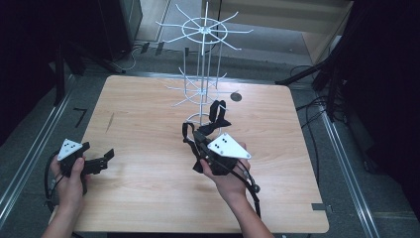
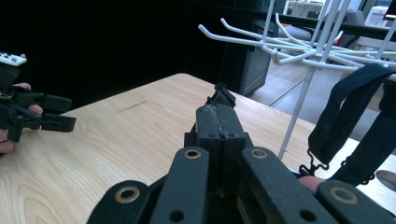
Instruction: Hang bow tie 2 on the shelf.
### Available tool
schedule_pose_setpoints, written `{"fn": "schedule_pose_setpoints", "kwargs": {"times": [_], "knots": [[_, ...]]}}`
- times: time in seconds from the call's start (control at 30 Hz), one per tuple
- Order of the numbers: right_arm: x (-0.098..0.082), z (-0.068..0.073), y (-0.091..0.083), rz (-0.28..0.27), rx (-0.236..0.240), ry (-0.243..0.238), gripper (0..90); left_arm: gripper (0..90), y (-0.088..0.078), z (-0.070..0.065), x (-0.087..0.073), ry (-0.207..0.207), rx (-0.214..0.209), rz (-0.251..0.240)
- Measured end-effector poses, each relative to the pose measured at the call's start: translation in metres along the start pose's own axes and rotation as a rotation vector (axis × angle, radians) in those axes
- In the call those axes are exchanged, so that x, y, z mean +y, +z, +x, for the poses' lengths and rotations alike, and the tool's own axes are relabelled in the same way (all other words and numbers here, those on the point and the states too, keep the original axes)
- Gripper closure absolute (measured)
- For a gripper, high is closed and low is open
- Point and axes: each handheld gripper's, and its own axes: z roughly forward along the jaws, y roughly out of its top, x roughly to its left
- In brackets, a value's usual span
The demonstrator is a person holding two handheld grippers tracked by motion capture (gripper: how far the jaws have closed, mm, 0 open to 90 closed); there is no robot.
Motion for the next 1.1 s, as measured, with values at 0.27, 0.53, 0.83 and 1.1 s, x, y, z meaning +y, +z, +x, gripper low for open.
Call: {"fn": "schedule_pose_setpoints", "kwargs": {"times": [0.27,0.53,0.83,1.1], "knots": [[0.005,-0.002,-0.003,-0.019,0.001,-0.003,90.0,1.6,0.000,0.000,0.000,0.000,-0.001,0.000],[0.009,-0.003,-0.004,-0.039,-0.001,-0.015,90.0,1.6,0.000,0.000,0.000,0.001,-0.002,-0.001],[0.015,-0.008,-0.009,-0.073,-0.011,-0.014,90.0,1.6,0.000,0.000,0.000,0.002,-0.003,0.000],[0.022,-0.011,-0.016,-0.117,-0.025,-0.017,90.0,1.6,0.000,0.000,0.000,0.001,-0.003,-0.001]]}}
